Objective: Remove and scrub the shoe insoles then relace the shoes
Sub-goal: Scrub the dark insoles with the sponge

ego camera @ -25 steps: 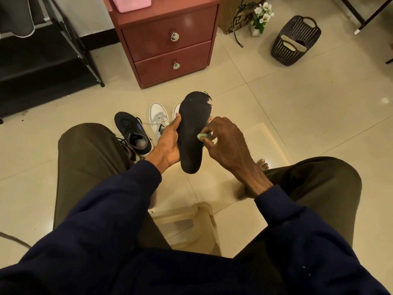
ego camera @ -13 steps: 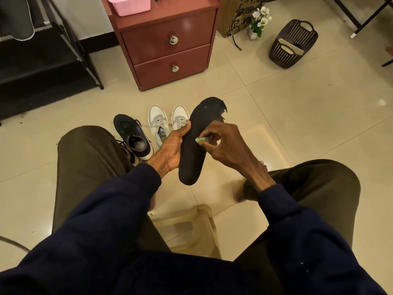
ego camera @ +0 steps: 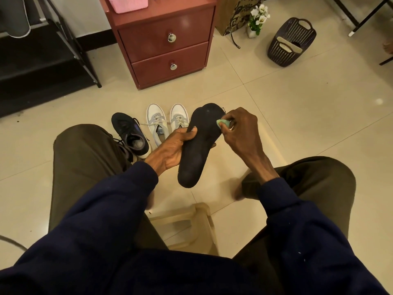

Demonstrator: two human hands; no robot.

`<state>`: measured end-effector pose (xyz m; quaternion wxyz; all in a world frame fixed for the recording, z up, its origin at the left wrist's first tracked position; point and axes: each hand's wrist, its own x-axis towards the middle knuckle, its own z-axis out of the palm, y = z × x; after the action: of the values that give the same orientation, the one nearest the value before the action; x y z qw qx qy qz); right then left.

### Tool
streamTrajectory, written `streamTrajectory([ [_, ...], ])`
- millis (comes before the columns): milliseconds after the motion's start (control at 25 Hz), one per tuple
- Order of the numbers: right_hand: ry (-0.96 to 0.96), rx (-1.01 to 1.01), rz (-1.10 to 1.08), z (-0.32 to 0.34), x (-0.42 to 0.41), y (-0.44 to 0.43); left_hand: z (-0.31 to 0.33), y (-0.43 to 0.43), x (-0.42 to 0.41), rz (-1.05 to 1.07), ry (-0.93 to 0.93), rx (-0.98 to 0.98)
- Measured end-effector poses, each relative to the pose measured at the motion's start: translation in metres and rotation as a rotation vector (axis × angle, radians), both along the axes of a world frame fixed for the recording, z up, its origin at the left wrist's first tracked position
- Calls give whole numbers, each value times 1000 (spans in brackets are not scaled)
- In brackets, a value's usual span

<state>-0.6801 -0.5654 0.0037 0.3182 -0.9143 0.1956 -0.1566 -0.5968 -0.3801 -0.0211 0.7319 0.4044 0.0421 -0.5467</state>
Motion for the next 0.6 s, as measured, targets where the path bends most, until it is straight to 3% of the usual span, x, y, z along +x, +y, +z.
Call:
streamTrajectory([
  [80,-13,-6,-46,1,-2,-4,-4,0,0,-58,-78,6],
  [240,73,92,306,6,0,23,-2,-3,-1,-88,-183,80],
  [400,37,-28,8,1,1,3,-9,0,0,-186,-207,40],
  [600,68,6,320,4,2,32,-3,-3,-3,-201,-190,48],
])
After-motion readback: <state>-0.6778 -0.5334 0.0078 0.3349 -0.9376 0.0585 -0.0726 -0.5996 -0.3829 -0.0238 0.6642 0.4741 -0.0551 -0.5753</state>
